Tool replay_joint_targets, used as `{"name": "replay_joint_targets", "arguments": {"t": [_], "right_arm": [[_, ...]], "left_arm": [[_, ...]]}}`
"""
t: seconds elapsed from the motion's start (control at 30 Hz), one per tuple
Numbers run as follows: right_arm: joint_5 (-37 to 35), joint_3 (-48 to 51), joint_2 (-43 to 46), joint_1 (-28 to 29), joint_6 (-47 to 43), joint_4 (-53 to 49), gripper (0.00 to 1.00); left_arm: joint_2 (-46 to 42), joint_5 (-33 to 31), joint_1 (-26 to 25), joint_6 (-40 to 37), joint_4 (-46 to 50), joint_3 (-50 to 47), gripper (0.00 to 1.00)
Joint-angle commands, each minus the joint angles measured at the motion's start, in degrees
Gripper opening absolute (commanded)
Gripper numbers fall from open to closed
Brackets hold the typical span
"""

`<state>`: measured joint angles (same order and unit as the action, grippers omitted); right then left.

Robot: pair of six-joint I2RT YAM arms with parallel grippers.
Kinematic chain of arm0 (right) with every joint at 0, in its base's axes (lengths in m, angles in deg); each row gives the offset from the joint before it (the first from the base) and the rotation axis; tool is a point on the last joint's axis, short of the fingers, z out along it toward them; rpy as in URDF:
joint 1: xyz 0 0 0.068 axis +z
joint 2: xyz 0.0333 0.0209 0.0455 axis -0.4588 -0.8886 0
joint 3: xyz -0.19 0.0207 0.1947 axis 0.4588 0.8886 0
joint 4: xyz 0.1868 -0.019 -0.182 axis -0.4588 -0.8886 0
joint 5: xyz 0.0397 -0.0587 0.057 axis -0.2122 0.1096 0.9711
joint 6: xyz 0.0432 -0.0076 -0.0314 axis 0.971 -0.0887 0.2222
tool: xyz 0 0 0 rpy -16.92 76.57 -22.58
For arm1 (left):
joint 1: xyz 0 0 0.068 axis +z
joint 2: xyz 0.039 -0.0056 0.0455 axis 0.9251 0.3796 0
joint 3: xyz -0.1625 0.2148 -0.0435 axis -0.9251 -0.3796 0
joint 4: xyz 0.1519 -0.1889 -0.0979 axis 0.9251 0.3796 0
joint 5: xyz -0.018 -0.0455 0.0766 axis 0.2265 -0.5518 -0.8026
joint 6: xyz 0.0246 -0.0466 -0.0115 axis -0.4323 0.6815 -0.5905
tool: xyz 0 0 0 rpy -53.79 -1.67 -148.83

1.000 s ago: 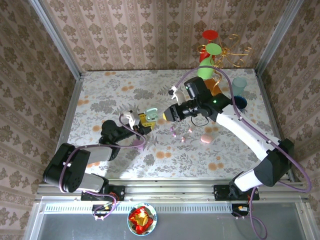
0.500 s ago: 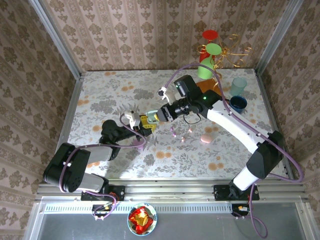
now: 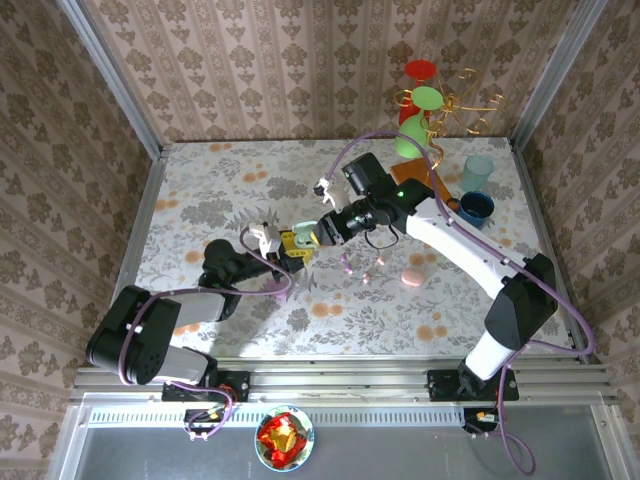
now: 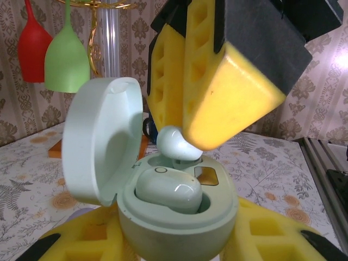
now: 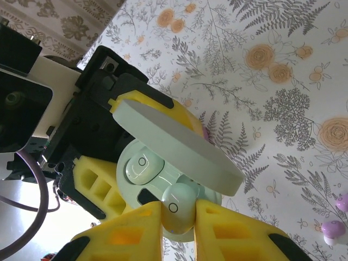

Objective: Insert the wireless bluetooth earbuds into the charging case

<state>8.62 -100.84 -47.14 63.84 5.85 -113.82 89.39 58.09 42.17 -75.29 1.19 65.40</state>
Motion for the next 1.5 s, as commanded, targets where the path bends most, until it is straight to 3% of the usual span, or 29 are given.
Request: {"name": "replay_joint_targets", "arguments": {"t": [0.0, 0.07, 0.3, 0.47, 0.67, 1.0, 1.47], "right_arm": [[-1.67, -1.72, -1.01, 0.20, -1.32, -2.11, 0.21], [-1.57, -1.93, -1.15, 0.21, -1.19, -2.15, 0.24], [-0.59, -1.16, 2.19, -1.17, 1.33, -0.35, 0.50], [2.87, 1.79, 6.02, -2.36, 3.99, 5.21, 0.62], [5.74, -1.79, 3.64, -3.22, 8.30, 7.23, 0.64], [12.49, -8.98, -3.43, -2.96, 5.93, 1.90, 0.65], [13.10, 0.29, 4.18, -3.22, 7.52, 4.21, 0.58]], "left_arm": [[-0.63, 1.05, -0.28, 0.95, -1.88, 1.26, 0.29], [-0.64, 0.98, -0.26, 0.90, -1.89, 1.34, 0.29], [-0.78, -0.03, -0.26, 0.55, -1.80, 0.99, 0.28], [-0.93, -0.77, -0.28, -0.12, -1.89, 0.91, 0.28], [-1.68, -0.55, -0.26, -0.92, -1.79, 0.31, 0.28], [-1.64, -0.11, -1.47, -0.41, -1.80, 1.16, 0.28], [-0.80, -2.91, -2.51, -0.59, -1.89, 1.68, 0.28]]}}
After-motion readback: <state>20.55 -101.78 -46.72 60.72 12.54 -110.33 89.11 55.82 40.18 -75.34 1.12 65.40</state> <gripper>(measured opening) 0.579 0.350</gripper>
